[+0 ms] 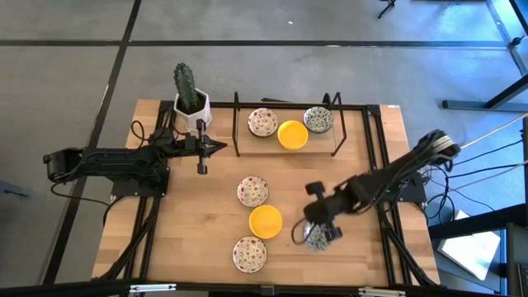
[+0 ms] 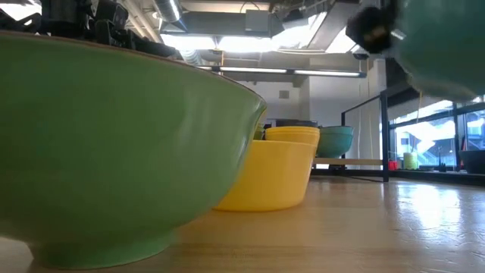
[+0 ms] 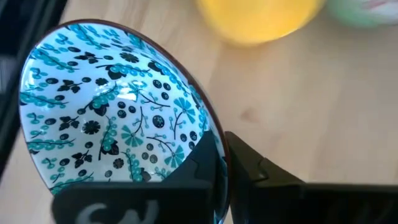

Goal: Pick & Place Mini bowls
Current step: Stack the blue bowl on top of the blue bowl on the shelf

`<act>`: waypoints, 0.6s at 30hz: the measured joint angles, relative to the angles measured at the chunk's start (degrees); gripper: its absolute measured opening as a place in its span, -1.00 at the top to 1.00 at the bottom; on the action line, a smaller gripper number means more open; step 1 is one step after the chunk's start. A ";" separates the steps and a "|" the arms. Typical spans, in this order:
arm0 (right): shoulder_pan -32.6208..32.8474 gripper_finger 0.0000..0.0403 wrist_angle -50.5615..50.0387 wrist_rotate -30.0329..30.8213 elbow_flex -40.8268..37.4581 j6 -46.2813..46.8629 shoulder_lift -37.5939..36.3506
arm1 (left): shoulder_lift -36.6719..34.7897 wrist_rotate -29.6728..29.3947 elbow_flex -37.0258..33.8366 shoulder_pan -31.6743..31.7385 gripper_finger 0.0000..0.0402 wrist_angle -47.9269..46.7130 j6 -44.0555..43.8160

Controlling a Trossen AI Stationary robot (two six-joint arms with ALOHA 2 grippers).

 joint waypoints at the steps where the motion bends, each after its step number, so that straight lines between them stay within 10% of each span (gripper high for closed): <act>1: -1.04 0.93 -0.98 -0.06 0.86 -0.02 -1.41 | 0.01 -0.01 0.00 0.00 0.97 0.00 0.00; 9: -7.65 0.93 -4.81 -5.98 2.79 -4.55 -13.11 | 0.00 -0.01 0.00 0.01 0.97 0.02 0.04; 18: -10.86 0.93 7.83 -3.92 -11.75 -1.04 -35.46 | -0.01 0.00 0.00 0.00 0.97 0.02 0.05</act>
